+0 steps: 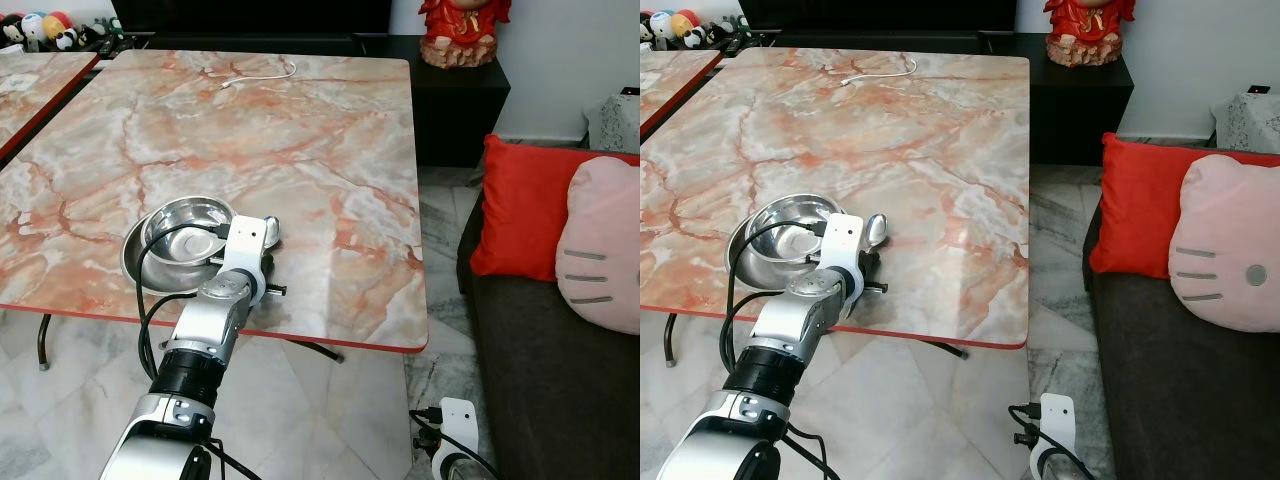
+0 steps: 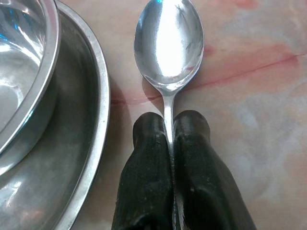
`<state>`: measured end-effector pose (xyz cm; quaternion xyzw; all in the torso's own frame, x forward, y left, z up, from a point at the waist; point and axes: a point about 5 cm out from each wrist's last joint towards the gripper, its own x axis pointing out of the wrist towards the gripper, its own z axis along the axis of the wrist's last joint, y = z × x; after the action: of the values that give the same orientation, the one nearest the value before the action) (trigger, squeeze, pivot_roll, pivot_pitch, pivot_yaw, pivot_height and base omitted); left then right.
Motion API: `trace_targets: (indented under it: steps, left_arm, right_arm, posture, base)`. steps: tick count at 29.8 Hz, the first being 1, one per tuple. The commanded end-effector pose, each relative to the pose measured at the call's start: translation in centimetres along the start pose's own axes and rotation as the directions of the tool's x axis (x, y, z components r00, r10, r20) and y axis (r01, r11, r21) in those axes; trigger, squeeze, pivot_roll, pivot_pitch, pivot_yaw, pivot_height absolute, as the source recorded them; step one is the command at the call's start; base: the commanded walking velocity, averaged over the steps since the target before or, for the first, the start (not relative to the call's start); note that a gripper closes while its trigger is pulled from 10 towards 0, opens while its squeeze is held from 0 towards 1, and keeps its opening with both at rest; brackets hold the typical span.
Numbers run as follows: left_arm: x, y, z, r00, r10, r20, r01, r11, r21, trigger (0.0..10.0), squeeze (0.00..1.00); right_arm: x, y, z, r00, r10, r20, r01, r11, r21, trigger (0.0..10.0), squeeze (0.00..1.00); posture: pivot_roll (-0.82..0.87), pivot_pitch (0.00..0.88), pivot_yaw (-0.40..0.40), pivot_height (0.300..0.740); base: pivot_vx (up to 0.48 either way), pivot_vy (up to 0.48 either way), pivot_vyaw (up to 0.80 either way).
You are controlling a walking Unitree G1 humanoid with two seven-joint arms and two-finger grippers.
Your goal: Setting the table
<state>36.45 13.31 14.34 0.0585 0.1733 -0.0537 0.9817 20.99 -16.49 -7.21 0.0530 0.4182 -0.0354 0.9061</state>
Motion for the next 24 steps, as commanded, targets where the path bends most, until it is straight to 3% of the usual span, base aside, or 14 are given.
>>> trace_targets:
  steps: [1, 4, 5, 7, 8, 12, 13, 21, 22, 23, 24]
  left_arm:
    - [-0.03, -0.07, 0.15, 1.0, 0.004, 0.007, -0.004, 1.0, -0.001, 10.0, 0.44]
    - [-0.03, -0.1, 0.3, 1.0, 0.007, 0.012, -0.007, 1.0, 0.005, 10.0, 0.42]
    - [-0.03, -0.07, 0.36, 1.0, 0.012, 0.017, -0.013, 1.0, 0.021, 10.0, 0.35]
    - [-0.03, -0.03, 0.39, 1.0, 0.016, 0.019, -0.017, 0.999, 0.034, 10.0, 0.35]
    - [-0.04, -0.03, 0.38, 1.0, 0.018, 0.019, -0.019, 0.999, 0.036, 10.0, 0.0]
    - [-0.04, -0.03, 0.3, 1.0, 0.018, 0.019, -0.019, 0.999, 0.03, 10.0, 0.0]
    - [-0.05, -0.04, 0.24, 1.0, 0.019, 0.016, -0.019, 0.999, 0.028, 10.0, 1.0]
    - [-0.06, -0.22, 0.11, 1.0, 0.019, 0.012, -0.019, 1.0, 0.025, 10.0, 1.0]
    - [-0.05, -0.23, 0.13, 1.0, 0.021, 0.013, -0.021, 0.999, 0.027, 10.0, 0.07]
    - [-0.04, -0.23, 0.18, 1.0, 0.023, 0.014, -0.023, 0.999, 0.03, 10.0, 0.0]
    - [-0.04, -0.22, 0.2, 1.0, 0.023, 0.014, -0.024, 0.999, 0.03, 10.0, 0.0]
  right_arm:
    - [-0.1, 0.03, -0.62, 1.0, -0.001, -0.022, 0.001, 1.0, -0.003, 10.0, 0.0]
    - [-0.1, 0.02, -0.6, 1.0, -0.001, -0.021, 0.0, 1.0, -0.004, 10.0, 0.0]
    - [-0.1, 0.01, -0.59, 1.0, -0.001, -0.021, 0.001, 1.0, -0.004, 10.0, 0.0]
    - [-0.1, 0.01, -0.59, 1.0, -0.001, -0.021, 0.001, 1.0, -0.004, 10.0, 0.0]
    - [-0.1, 0.01, -0.59, 1.0, -0.001, -0.021, 0.001, 1.0, -0.004, 10.0, 0.0]
    - [-0.1, 0.04, -0.6, 1.0, 0.0, -0.021, 0.0, 1.0, -0.006, 10.0, 0.0]
    - [-0.1, 0.05, -0.61, 1.0, 0.0, -0.021, 0.0, 1.0, -0.005, 10.0, 0.0]
    - [-0.11, 0.05, -0.64, 1.0, -0.001, -0.021, 0.001, 1.0, -0.003, 10.0, 0.0]
    - [-0.11, 0.05, -0.64, 1.0, -0.002, -0.021, 0.001, 1.0, -0.003, 10.0, 0.0]
    - [-0.11, 0.04, -0.64, 1.0, -0.002, -0.021, 0.002, 1.0, -0.003, 10.0, 0.0]
    - [-0.1, 0.04, -0.63, 1.0, -0.002, -0.021, 0.002, 1.0, -0.004, 10.0, 0.0]
  posture:
    - [0.03, 0.142, 0.022, 0.74]
    - [0.03, 0.14, 0.022, 0.74]
    - [0.02, 0.139, 0.022, 0.74]
    - [0.03, 0.138, 0.022, 0.74]
    - [0.03, 0.137, 0.022, 0.74]
    - [0.03, 0.134, 0.023, 0.74]
    - [0.02, 0.132, 0.024, 0.74]
    - [0.02, 0.129, 0.025, 0.74]
    - [0.02, 0.128, 0.024, 0.74]
    - [0.02, 0.129, 0.024, 0.74]
    - [0.02, 0.129, 0.024, 0.74]
  base:
    - [0.0, 0.0, 0.0]
    - [0.0, 0.0, 0.0]
    - [0.0, 0.0, 0.0]
    - [0.0, 0.0, 0.0]
    - [0.0, 0.0, 0.0]
    - [0.0, 0.0, 0.0]
    - [0.0, 0.0, 0.0]
    - [0.0, 0.0, 0.0]
    - [0.0, 0.0, 0.0]
    - [0.0, 0.0, 0.0]
    - [0.0, 0.0, 0.0]
